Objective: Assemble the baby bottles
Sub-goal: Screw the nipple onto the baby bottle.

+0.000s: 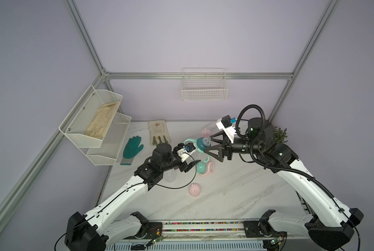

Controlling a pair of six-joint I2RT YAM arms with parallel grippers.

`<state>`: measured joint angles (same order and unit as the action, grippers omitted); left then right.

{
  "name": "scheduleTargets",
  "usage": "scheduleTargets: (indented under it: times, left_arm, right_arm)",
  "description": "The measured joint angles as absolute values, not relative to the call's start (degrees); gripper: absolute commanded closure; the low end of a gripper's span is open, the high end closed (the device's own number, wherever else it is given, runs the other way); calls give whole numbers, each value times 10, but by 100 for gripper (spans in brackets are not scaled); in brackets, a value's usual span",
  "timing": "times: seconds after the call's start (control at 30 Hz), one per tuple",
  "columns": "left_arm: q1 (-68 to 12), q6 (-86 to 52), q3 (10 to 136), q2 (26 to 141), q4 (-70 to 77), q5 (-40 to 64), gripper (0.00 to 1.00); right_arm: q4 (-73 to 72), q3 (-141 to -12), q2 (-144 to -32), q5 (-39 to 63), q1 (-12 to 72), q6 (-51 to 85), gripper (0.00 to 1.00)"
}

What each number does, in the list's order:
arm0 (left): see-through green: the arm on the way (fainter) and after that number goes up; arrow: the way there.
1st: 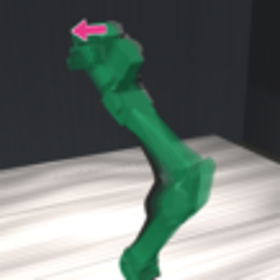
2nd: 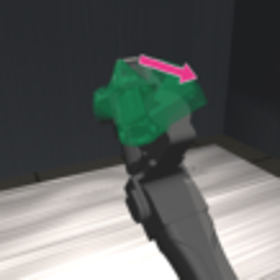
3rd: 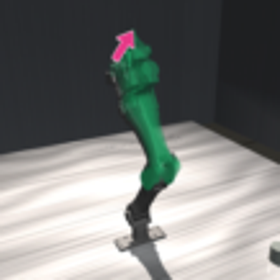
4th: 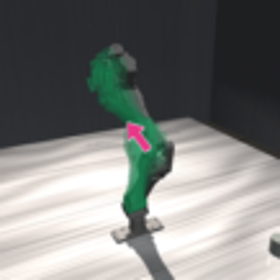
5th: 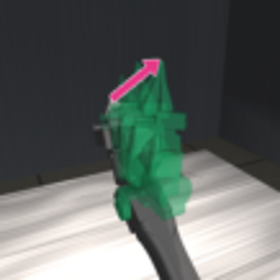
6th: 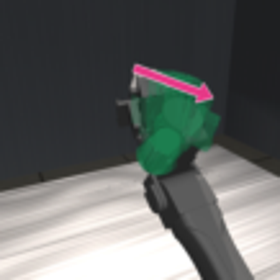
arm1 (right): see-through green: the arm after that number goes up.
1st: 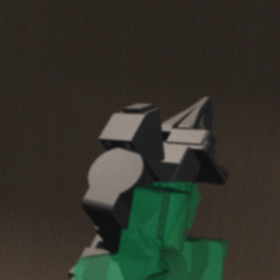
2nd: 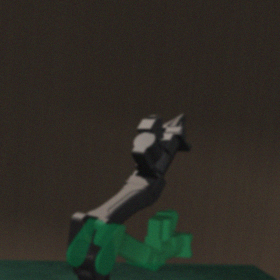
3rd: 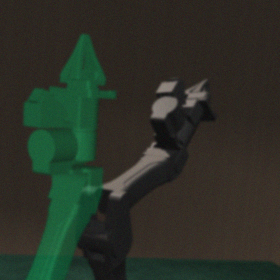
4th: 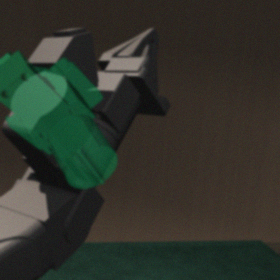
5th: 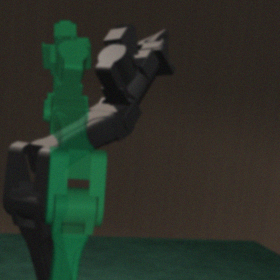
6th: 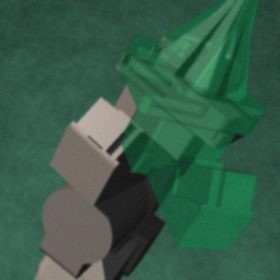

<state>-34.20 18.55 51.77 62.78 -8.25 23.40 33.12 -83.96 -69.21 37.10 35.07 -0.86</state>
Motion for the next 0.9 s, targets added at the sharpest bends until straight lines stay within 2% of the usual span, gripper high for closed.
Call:
scheduleTargets:
  times: [0.17,0.33,0.53,0.8,0.9]
  left_arm:
    - [-341,186,523,628,-126,333,100]
    - [-341,190,523,628,-155,383,100]
    - [-341,191,523,628,-165,406,100]
    - [-341,193,523,628,-179,409,100]
    - [-341,196,523,628,-180,409,100]
  right_arm:
    - [382,-840,-687,394,351,-60,17]
    - [422,-846,-705,411,353,-82,17]
    - [448,-853,-724,417,355,-94,21]
    - [460,-857,-735,423,357,-102,32]
    - [462,-857,-735,425,357,-102,31]
